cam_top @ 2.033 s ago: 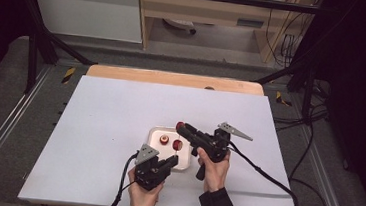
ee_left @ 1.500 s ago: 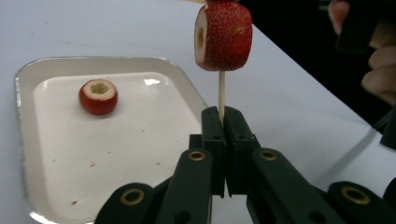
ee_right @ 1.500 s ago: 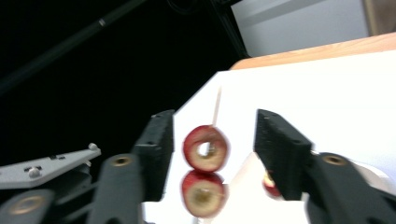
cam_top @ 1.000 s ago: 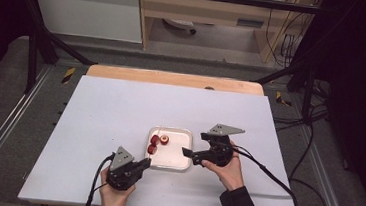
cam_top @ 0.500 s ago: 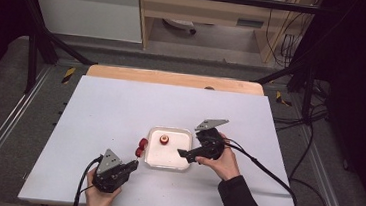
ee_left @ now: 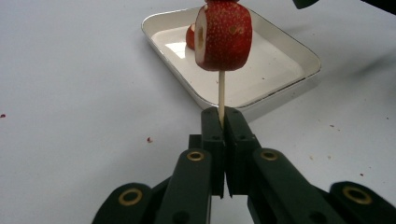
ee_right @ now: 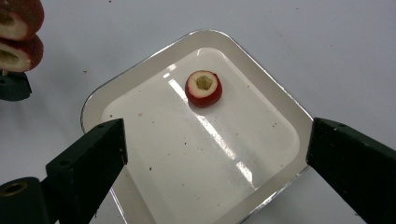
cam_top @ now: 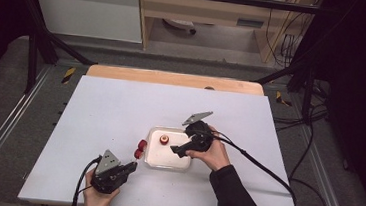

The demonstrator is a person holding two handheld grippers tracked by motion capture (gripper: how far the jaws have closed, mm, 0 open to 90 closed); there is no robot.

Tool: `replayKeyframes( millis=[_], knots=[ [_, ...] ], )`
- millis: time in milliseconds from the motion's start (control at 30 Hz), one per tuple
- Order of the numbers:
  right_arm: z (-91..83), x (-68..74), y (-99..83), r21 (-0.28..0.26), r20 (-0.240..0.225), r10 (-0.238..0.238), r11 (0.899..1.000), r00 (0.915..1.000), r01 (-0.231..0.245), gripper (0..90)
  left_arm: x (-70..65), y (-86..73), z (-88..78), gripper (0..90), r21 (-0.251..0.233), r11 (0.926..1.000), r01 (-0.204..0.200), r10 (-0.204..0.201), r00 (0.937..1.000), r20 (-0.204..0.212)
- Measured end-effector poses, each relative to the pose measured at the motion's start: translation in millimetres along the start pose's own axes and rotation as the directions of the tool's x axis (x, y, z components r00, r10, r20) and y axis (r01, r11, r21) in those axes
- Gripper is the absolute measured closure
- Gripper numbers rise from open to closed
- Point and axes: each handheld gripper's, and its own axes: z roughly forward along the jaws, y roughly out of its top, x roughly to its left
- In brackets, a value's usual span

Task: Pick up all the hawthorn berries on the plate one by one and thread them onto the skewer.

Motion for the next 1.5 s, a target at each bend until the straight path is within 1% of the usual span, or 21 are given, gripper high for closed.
replayKeyframes(
  millis=[167, 233, 267, 333, 367, 400, 467, 500, 567, 633, 733, 867, 900, 967, 1033, 1100, 1200, 1267, 1367, 1433, 1500],
  knots=[
    [10.0, -0.7, 12.1, 0.041, 0.002, -0.015, 0.999, 0.9999, 0.015, 7.9, 1.3, -0.3, 0.5, 87.8, 0.004, 1.0000, 0.004, -0.003, 1.0000, -0.004],
    [15.1, -0.9, 16.5, 0.065, 0.002, -0.009, 0.998, 1.0000, 0.009, 9.3, 2.0, -0.6, 0.2, 87.8, 0.009, 1.0000, 0.001, -0.001, 0.9999, -0.010],
    [18.1, -1.0, 19.2, 0.085, 0.000, -0.010, 0.996, 1.0000, 0.010, 10.1, 2.6, -0.9, 0.1, 87.8, 0.011, 0.9999, 0.006, -0.006, 0.9999, -0.009],
    [23.1, -2.3, 23.0, 0.104, -0.017, 0.003, 0.995, 0.9999, -0.001, 13.8, 3.7, -1.4, -0.4, 87.8, 0.017, 0.9998, 0.005, -0.005, 0.9999, -0.016],
    [25.6, -3.2, 25.3, 0.125, -0.028, 0.006, 0.992, 0.9996, -0.002, 14.2, 4.0, -1.6, -0.4, 87.8, 0.019, 0.9998, 0.004, -0.004, 0.9999, -0.014],
    [28.2, -4.0, 27.4, 0.139, -0.028, 0.008, 0.990, 0.9996, -0.004, 14.7, 4.3, -1.8, -0.4, 87.8, 0.019, 0.9998, 0.006, -0.006, 0.9999, -0.012],
    [32.5, -5.8, 30.9, 0.154, -0.020, -0.002, 0.988, 0.9998, 0.005, 17.4, 5.4, -1.8, -0.5, 87.8, 0.018, 0.9998, 0.009, -0.008, 0.9999, -0.011],
    [34.5, -6.8, 32.4, 0.158, -0.029, 0.000, 0.987, 0.9996, 0.005, 18.3, 5.8, -1.7, -0.6, 87.8, 0.017, 0.9998, 0.009, -0.009, 0.9999, -0.014],
    [37.9, -6.9, 35.0, 0.176, -0.036, -0.017, 0.984, 0.9992, 0.023, 20.0, 6.4, -1.7, -1.1, 87.8, 0.018, 0.9998, 0.011, -0.010, 0.9999, -0.013],
    [41.9, -5.8, 38.1, 0.197, -0.057, -0.048, 0.979, 0.9972, 0.059, 22.5, 7.2, -1.8, -1.6, 87.8, 0.019, 0.9997, 0.012, -0.012, 0.9998, -0.016],
    [45.4, -6.0, 40.8, 0.200, -0.075, -0.063, 0.977, 0.9952, 0.077, 27.2, 7.4, -1.8, -1.6, 87.8, 0.018, 0.9997, 0.014, -0.014, 0.9998, -0.017],
    [50.4, -6.6, 43.7, 0.226, -0.087, -0.108, 0.966, 0.9903, 0.125, 34.7, 6.4, -1.9, -0.7, 87.7, 0.021, 0.9998, 0.007, -0.006, 0.9999, -0.012],
    [51.9, -6.1, 44.7, 0.236, -0.092, -0.132, 0.960, 0.9869, 0.151, 36.2, 6.4, -1.9, -0.6, 87.7, 0.022, 0.9997, 0.007, -0.006, 0.9999, -0.011],
    [54.1, -5.8, 45.6, 0.235, -0.106, -0.158, 0.956, 0.9818, 0.179, 38.1, 6.4, -2.0, -0.6, 87.7, 0.023, 0.9997, 0.004, -0.004, 0.9999, -0.012],
    [55.8, -6.1, 46.4, 0.236, -0.116, -0.192, 0.948, 0.9746, 0.215, 39.4, 6.7, -2.3, -0.3, 87.8, 0.026, 0.9997, 0.004, -0.003, 1.0000, -0.008],
    [57.9, -6.4, 47.2, 0.246, -0.122, -0.224, 0.937, 0.9670, 0.248, 39.9, 7.1, -2.3, -0.3, 87.7, 0.026, 0.9996, 0.003, -0.003, 1.0000, -0.009],
    [60.7, -5.8, 48.6, 0.248, -0.129, -0.255, 0.927, 0.9583, 0.280, 41.4, 6.8, -2.4, -0.3, 87.7, 0.027, 0.9996, -0.001, 0.001, 1.0000, -0.008],
    [62.9, -4.6, 50.6, 0.257, -0.140, -0.288, 0.913, 0.9472, 0.316, 42.5, 6.8, -2.3, -0.2, 87.7, 0.028, 0.9996, 0.000, 0.000, 1.0000, -0.008],
    [65.6, -4.0, 52.3, 0.257, -0.156, -0.312, 0.904, 0.9373, 0.343, 44.5, 7.2, -2.4, -0.3, 87.8, 0.028, 0.9996, -0.001, 0.001, 1.0000, -0.006],
    [67.2, -3.9, 53.3, 0.265, -0.161, -0.331, 0.893, 0.9297, 0.364, 45.8, 7.4, -2.5, -0.2, 87.7, 0.028, 0.9996, 0.002, -0.002, 1.0000, -0.005],
    [69.2, -3.3, 54.2, 0.269, -0.172, -0.342, 0.886, 0.9239, 0.378, 46.4, 7.7, -2.5, -0.4, 87.7, 0.027, 0.9996, 0.001, -0.001, 1.0000, -0.006]
  ],
)
